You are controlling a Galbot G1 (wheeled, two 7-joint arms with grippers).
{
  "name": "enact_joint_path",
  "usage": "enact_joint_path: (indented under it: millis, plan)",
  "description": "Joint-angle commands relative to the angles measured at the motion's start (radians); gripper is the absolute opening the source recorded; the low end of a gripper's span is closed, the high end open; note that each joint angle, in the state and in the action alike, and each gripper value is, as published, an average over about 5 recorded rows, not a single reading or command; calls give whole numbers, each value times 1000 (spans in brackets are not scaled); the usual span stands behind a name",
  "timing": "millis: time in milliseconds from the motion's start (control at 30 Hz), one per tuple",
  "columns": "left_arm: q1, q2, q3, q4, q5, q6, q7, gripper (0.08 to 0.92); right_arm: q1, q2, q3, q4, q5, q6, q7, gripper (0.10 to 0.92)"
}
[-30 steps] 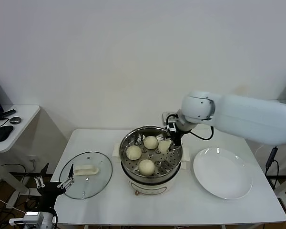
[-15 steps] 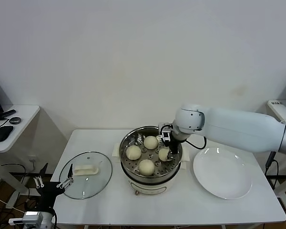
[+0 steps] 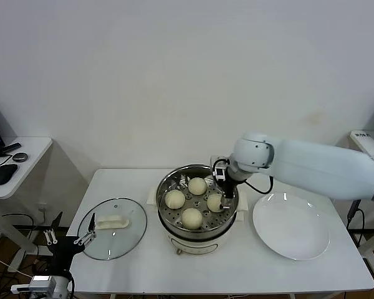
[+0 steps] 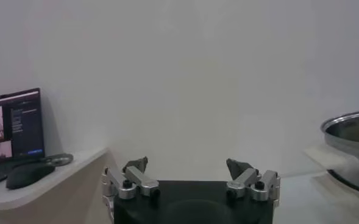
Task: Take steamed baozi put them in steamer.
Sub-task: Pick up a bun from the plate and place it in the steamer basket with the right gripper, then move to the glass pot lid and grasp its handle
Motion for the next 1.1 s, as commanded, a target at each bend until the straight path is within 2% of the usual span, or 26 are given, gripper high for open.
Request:
enact_joint_path:
  millis: [33,200,300,433,567,700,933,1100]
  plan:
    - [-5,1,1,1,-2,0,2,823,-10,-182,108,138,26,8,76,821]
    - [-7,-2,2,9,0,-10,3,823,-303,-369,406,244,56,111,303,823]
    - [-5,0,-2,11,4,-21,4,823,-646,-453,699,305,62,221,478,823]
    - [0,-1,-4,13,7,-41,8,823,-1243,-447,1247,337,-55,396,628,823]
    - [5,-8,6,10,13,-48,8,823,-1687,-281,1665,333,-201,567,675,823]
    - [6,-17,22,8,27,-50,0,823,-1892,-37,1878,305,-348,791,658,823]
    - [12,-18,42,67,118,-96,-29,823,-2018,366,2101,235,-525,1129,578,823]
    - [21,-13,50,113,278,-156,-74,823,-2072,532,2167,227,-521,1191,552,823]
